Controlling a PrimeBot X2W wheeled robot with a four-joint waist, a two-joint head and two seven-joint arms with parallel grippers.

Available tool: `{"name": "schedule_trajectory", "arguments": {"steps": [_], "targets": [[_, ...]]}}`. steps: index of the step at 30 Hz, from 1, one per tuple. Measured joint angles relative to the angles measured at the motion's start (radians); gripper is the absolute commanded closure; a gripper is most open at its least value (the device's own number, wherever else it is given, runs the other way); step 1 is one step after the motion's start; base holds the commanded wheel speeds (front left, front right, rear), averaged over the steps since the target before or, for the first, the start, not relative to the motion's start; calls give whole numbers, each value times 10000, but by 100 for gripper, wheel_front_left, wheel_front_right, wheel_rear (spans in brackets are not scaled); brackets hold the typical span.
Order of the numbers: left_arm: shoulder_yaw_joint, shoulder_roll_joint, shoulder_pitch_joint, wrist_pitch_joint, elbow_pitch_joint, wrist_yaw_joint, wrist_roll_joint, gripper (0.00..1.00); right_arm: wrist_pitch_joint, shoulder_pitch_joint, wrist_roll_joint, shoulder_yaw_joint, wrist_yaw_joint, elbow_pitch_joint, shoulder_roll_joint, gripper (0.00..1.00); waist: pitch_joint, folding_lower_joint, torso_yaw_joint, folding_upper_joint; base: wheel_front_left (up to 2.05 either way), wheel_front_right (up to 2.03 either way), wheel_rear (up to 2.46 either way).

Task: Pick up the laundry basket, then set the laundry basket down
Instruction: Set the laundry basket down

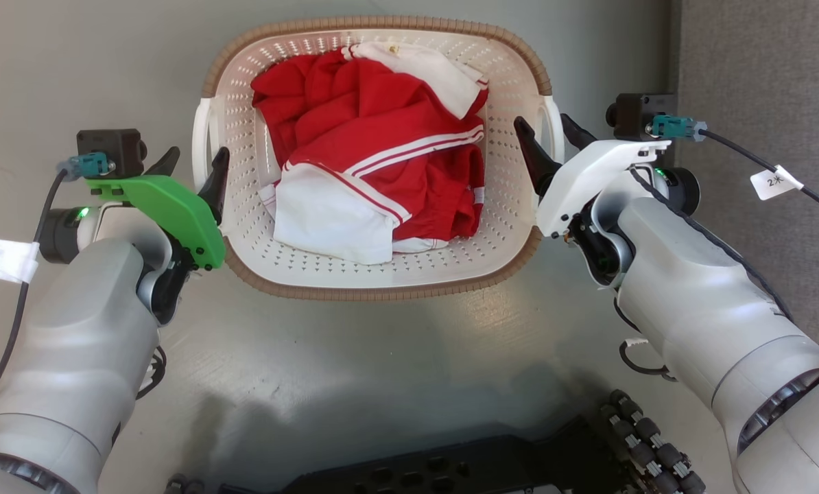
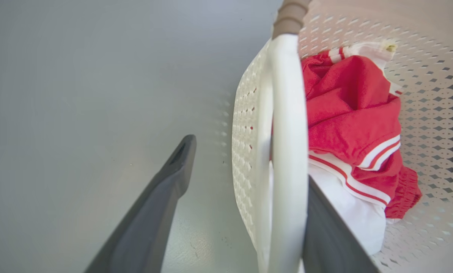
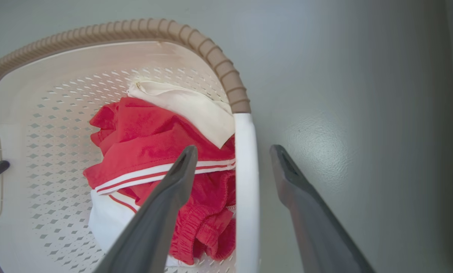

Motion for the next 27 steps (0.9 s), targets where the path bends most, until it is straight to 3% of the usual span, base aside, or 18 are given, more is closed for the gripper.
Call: {"name": "schedule_trajectory", "arguments": {"steps": [16,27], "targets": [[-182,203,350,-408,-42,2,-366,0,-42,481,127,-451,109,-431,6,0,-1425,0,-173,0,0,0,0],[-180,282,709,-673,-721,2,-500,0,-42,651,-838,-1313,199,-1035,-113,0,-3080,-1,-274,0,0,0,0]]}}
